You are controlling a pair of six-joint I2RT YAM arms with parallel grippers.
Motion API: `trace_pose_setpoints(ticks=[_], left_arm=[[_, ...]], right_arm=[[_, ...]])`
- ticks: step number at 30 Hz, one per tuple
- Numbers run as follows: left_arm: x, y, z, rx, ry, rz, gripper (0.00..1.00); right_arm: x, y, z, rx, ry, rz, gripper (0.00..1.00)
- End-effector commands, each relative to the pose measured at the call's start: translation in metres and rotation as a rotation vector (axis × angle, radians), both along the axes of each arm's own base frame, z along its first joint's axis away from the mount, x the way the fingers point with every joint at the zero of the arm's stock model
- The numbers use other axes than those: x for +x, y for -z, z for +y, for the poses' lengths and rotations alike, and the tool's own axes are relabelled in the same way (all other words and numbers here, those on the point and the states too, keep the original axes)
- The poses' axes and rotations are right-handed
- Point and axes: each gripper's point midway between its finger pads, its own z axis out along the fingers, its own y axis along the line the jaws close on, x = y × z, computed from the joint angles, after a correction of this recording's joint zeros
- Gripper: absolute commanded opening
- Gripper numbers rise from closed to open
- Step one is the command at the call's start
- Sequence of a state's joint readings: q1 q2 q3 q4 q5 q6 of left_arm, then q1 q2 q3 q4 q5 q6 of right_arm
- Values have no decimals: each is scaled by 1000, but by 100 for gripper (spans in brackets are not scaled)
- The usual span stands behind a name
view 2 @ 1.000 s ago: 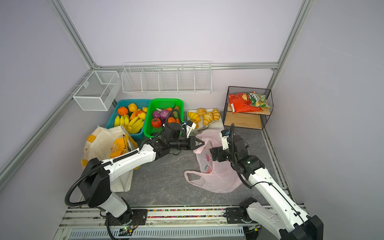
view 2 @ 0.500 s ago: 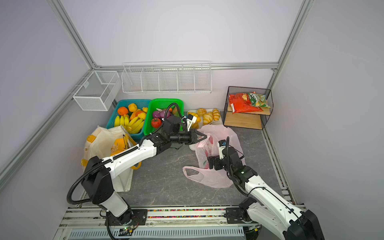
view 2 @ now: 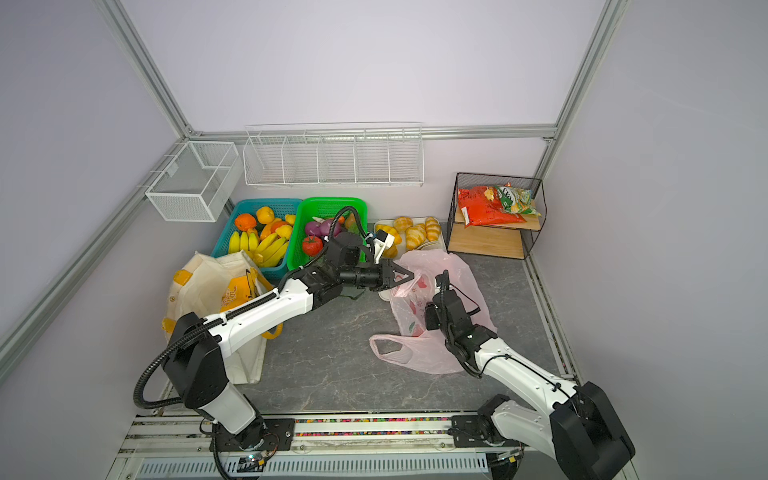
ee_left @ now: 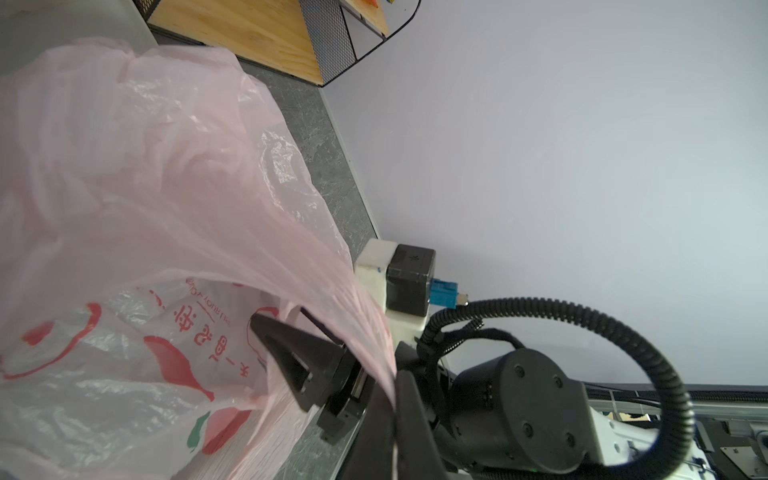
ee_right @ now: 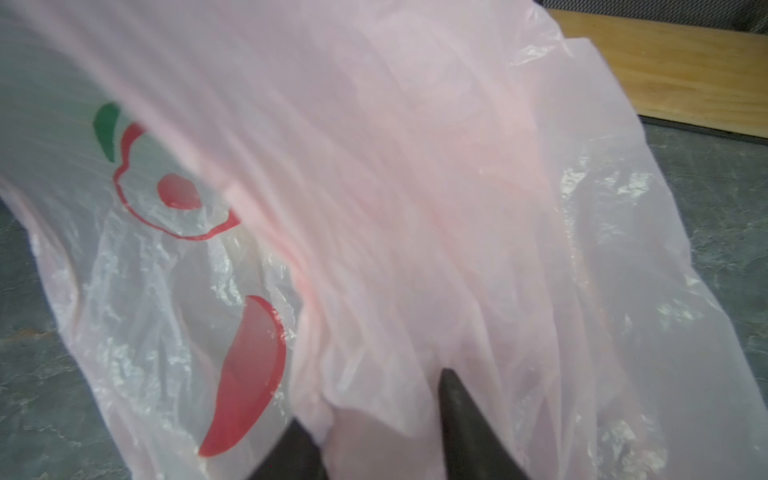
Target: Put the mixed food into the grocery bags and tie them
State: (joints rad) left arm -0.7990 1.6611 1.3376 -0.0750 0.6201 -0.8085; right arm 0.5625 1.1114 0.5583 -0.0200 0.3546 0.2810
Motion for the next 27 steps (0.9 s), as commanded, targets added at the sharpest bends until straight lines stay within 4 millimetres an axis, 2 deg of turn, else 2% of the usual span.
trace_pose_setpoints(ticks=[1,3,7,9,11,13,15,17,20,23,25,27], left_arm=[[7,-15,11,2,11,-37,2],[18,-18,17,6,-4,-53,9],[33,-36,34,36,-32,-173,41],[36,-51,46,54,-58,-273,50],[38,-66,64,81,-103,-391,60],[41,-71,88,122,-191,-461,66],[46,-63,118,163,-340,-475,69],[44,-41,149,189,-464,-453,73],[27,-4,175,206,-537,-372,73],[9,29,179,156,-529,-285,74],[-2,47,168,83,-494,-206,74],[-10,55,150,49,-442,-174,74]], right_arm=[[2,-16,-5,1,15,11,11],[-5,-15,-6,35,1,69,7],[-18,-13,-12,170,4,224,6],[-22,-15,-13,266,8,290,6],[-23,-22,-11,368,8,329,7],[-22,-28,-9,472,13,351,6],[-20,-35,-6,574,18,366,6],[-14,-41,-12,668,52,360,7],[-11,-47,-12,757,75,354,6],[-9,-54,-12,806,97,333,6],[-8,-57,-14,816,115,313,6],[-8,-60,-16,823,126,296,7]])
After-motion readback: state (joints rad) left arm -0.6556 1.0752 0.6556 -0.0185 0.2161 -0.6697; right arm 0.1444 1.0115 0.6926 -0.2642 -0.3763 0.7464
